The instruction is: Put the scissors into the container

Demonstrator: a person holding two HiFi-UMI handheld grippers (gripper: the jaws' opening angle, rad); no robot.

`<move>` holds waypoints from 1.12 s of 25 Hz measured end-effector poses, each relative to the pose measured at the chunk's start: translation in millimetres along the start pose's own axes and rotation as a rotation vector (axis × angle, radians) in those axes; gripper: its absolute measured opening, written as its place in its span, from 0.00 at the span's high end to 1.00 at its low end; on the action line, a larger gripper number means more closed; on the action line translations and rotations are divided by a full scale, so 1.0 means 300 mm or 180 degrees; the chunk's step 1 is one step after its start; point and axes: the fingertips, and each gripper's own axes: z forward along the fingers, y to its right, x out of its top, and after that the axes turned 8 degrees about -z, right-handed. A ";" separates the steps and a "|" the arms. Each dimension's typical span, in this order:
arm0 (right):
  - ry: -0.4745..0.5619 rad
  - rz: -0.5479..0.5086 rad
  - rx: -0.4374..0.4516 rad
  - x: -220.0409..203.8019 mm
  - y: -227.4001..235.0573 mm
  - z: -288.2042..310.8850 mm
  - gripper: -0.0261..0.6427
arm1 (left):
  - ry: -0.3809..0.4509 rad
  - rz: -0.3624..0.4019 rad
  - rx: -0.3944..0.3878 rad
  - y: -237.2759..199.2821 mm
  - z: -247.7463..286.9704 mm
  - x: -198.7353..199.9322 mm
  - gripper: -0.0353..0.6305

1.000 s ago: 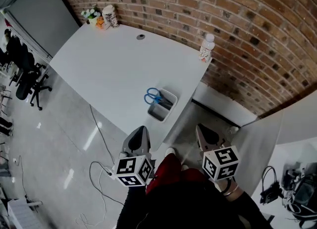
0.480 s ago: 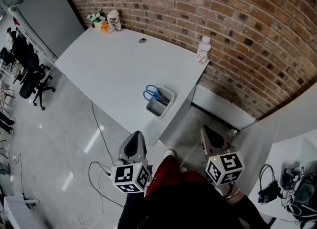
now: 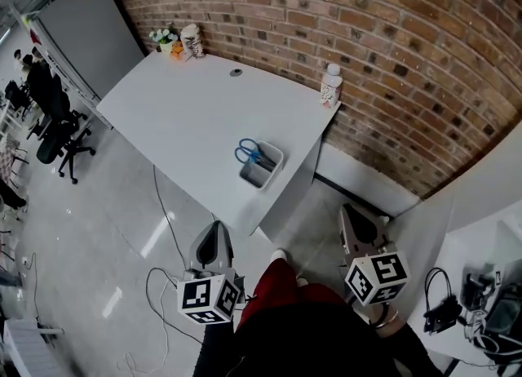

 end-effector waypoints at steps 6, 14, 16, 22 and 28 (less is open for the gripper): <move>0.0090 -0.0023 -0.0040 0.021 0.020 -0.046 0.95 | 0.0103 -0.0008 0.0050 -0.002 -0.059 0.018 0.94; 0.0231 -0.0092 -0.0053 0.061 0.022 -0.101 0.95 | 0.0264 -0.0097 0.0081 -0.006 -0.116 0.046 0.94; 0.0265 -0.0105 -0.0063 0.068 0.026 -0.116 0.95 | 0.0305 -0.0102 0.0084 -0.005 -0.129 0.055 0.94; 0.0347 -0.0134 -0.0118 0.092 0.049 -0.157 0.95 | 0.0419 -0.0092 0.0094 -0.010 -0.170 0.084 0.94; 0.0412 -0.0173 -0.0134 0.124 0.075 -0.184 0.95 | 0.0487 -0.0074 0.0119 -0.011 -0.192 0.106 0.94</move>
